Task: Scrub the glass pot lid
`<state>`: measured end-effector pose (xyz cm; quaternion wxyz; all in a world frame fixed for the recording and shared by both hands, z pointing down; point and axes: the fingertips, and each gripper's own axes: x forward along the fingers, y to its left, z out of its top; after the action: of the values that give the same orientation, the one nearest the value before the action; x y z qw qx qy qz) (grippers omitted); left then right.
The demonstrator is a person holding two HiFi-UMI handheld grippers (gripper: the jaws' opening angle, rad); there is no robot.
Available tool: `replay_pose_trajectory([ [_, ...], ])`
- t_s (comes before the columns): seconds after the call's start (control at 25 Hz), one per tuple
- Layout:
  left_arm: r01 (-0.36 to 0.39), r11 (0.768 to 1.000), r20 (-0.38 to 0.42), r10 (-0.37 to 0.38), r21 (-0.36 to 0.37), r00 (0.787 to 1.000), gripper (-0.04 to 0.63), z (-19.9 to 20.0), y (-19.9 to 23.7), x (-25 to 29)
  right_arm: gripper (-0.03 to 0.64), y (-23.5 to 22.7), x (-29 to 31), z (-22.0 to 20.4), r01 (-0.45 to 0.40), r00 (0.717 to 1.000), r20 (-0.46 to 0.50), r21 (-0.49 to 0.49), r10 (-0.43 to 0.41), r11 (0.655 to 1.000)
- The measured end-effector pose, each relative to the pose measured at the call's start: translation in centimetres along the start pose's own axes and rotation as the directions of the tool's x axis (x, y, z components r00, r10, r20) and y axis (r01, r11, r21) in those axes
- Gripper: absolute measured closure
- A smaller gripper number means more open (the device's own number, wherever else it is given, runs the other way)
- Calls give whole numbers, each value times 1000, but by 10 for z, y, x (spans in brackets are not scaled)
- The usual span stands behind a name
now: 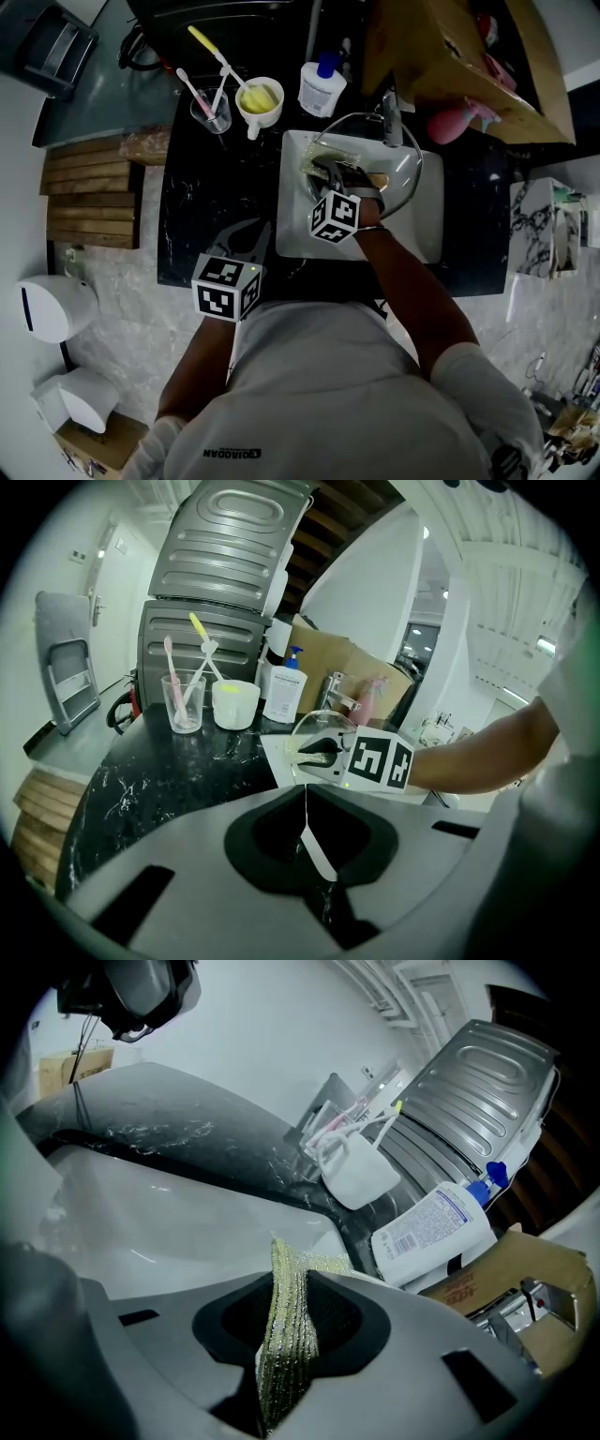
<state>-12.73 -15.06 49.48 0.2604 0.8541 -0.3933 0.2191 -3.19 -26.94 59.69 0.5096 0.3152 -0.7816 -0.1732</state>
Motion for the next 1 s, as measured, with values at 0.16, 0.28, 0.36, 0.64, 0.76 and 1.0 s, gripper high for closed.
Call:
replay_pose_trajectory([
  [0.16,-8,1000,-3,8,2,1000,580,-2,-3,-2,507,8,-2,0,-19,1000,13,-15,19,1000],
  [0.28,-11,1000,-4,12,8,1000,580,-2,-6,-2,507,14,-3,-1,-26,999,22,-26,27,999],
  [0.36,-16,1000,-5,16,11,1000,580,-3,-7,-3,506,17,-3,-1,-32,999,27,-29,33,999],
  [0.64,-30,999,-14,30,13,999,580,-3,-14,-8,507,33,-7,-3,-69,996,46,-60,72,996],
  [0.76,-41,999,-10,42,7,999,580,-5,-12,-6,506,42,-9,-4,-94,993,57,-85,99,992],
  [1.0,-49,999,-2,49,1,999,580,-1,-18,-2,508,60,-14,-6,-160,983,74,-130,170,979],
])
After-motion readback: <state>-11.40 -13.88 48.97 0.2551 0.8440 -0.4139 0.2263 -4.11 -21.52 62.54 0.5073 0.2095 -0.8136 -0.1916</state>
